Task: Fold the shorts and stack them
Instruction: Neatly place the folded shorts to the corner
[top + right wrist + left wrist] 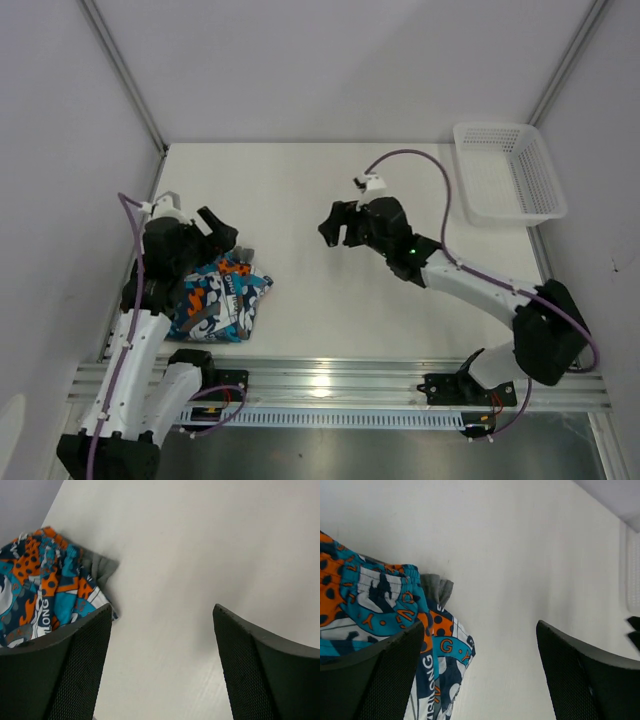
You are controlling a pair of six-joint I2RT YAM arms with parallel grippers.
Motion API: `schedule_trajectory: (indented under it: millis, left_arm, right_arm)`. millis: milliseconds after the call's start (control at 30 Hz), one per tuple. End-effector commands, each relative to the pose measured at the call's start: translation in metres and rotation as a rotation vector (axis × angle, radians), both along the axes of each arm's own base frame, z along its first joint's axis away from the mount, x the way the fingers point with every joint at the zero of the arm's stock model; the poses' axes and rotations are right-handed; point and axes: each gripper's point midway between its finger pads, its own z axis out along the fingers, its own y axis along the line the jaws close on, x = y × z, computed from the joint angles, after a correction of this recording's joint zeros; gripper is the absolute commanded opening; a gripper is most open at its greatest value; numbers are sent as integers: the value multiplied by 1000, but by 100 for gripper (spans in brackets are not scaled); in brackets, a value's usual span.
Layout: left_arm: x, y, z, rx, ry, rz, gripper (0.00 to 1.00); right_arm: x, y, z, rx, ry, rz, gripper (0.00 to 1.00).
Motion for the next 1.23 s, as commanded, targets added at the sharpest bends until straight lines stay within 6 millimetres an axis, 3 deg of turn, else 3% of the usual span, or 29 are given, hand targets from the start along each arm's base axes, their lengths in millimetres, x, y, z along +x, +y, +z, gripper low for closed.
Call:
schedule_trajectory:
  millis: [0, 33, 67, 100, 133, 167, 233, 267, 333, 367, 433, 467, 500, 567, 600, 733, 1200]
  left_arm:
    - [11, -18, -5, -7, -44, 57, 94]
    - [13, -14, -9, 46, -46, 112, 94]
    - [13, -19, -11, 75, -47, 113, 94]
    - [11, -38, -12, 105, -52, 57, 94]
    - [12, -44, -17, 139, -40, 54, 94]
    - [13, -43, -18, 173, -46, 78, 95]
    - [12, -58, -22, 197, -55, 29, 95]
    - [9, -62, -35, 214, -43, 9, 95]
    - [10, -76, -31, 210, -104, -52, 95]
    - [3, -75, -48, 226, -97, -72, 95]
    - [1, -82, -45, 215, -151, -103, 95]
    - [-4, -81, -57, 224, -144, -117, 96]
    - [-7, -81, -59, 216, -171, -130, 96]
    - [-12, -77, -72, 226, -175, -138, 96]
    - [-17, -74, -80, 215, -166, -131, 96]
    - [-25, -67, -92, 197, -141, -104, 96]
    - [-30, -59, -88, 179, -168, -76, 96]
  right_arm:
    - [6, -56, 32, -44, -126, -163, 82]
    - [8, -80, 18, -75, -117, -233, 87]
    - [6, -92, 17, -76, -128, -261, 89]
    - [1, -106, 33, -40, -170, -288, 91]
    - [-1, -117, 32, -39, -178, -317, 91]
    - [-4, -135, 15, -66, -169, -364, 91]
    - [-11, -155, 21, -53, -199, -417, 94]
    - [-12, -168, 16, -71, -199, -460, 94]
    - [-19, -188, 5, -105, -208, -518, 94]
    - [-21, -196, 0, -122, -202, -549, 94]
    - [-27, -209, -9, -132, -208, -589, 94]
    - [-28, -211, -8, -115, -219, -598, 94]
    - [-32, -215, -21, -123, -211, -604, 94]
    - [-34, -216, -16, -66, -256, -609, 94]
    - [-38, -220, -31, -78, -247, -613, 94]
    - [-39, -222, -32, -56, -248, -635, 95]
    - [-35, -220, -37, -73, -220, -642, 96]
